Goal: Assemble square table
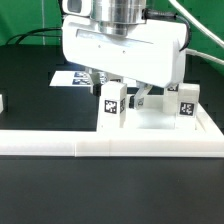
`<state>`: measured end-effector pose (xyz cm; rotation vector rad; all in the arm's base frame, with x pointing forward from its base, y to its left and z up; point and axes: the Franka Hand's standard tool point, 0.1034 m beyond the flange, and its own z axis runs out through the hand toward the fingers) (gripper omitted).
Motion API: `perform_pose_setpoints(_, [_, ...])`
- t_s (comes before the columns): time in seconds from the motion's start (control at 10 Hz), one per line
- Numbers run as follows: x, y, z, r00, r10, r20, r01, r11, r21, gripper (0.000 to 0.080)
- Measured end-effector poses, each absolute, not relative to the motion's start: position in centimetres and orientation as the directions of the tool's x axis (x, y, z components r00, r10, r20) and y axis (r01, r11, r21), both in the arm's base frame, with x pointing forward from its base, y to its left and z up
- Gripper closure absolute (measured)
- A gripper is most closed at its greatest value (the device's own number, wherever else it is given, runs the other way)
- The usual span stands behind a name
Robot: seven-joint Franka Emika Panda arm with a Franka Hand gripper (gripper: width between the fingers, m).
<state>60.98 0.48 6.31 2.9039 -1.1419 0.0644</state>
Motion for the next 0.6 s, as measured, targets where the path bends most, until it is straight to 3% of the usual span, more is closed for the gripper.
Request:
perform_pose_setpoints(0.2, [61.0, 0.5, 6.3, 0.732, -0.68, 0.046, -0.681, -0.732, 0.004, 0.0155])
perform_pose_setpoints(0.5, [61.5, 1.2, 10.5, 0.733, -0.679, 0.047, -0.677, -0.734, -0.054, 0.0151])
perform_pose_setpoints(0.6, [61.5, 1.2, 10.5, 0.732, -0.68, 0.047, -0.678, -0.733, -0.055, 0.0151])
